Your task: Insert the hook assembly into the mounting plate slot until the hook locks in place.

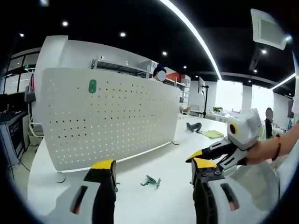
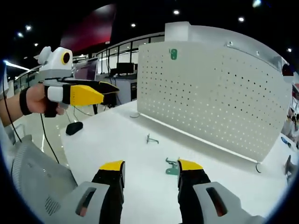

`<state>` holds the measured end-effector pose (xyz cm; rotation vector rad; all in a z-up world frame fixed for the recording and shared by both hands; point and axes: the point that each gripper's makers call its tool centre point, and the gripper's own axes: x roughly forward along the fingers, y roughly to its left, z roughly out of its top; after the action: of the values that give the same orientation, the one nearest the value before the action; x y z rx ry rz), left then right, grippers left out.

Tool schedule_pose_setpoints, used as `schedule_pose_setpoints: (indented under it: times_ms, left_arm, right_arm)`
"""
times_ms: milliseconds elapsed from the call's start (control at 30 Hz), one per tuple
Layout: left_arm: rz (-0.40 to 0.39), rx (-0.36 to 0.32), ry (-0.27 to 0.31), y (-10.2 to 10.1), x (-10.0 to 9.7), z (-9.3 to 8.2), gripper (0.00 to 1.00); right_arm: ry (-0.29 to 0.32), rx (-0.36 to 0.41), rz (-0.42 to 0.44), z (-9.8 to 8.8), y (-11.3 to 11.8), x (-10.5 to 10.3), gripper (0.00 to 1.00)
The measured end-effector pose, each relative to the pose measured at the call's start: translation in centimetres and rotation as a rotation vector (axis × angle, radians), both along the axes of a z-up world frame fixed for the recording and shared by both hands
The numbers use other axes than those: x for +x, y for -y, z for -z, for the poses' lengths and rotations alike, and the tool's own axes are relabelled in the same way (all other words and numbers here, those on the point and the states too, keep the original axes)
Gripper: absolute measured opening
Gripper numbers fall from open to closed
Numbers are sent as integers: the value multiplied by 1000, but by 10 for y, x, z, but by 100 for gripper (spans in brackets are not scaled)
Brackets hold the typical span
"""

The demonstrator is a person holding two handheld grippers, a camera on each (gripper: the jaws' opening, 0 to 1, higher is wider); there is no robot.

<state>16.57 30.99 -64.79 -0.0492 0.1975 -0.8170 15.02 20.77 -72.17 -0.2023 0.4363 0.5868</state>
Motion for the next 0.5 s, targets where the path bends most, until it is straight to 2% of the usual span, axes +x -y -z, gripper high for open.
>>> schedule_pose_setpoints:
  times_ms: [333, 400, 500]
  left_arm:
    - [40, 2, 16, 2, -7, 10, 80]
    - [46, -9, -7, 4, -9, 16, 84]
    - [49, 10, -3, 3, -11, 18, 85]
  right_arm:
    - [-35, -11, 35, 16, 3, 12, 48]
    - [-50, -13, 48, 20, 5, 15, 48]
    - [-62, -20, 61, 26, 6, 20, 48]
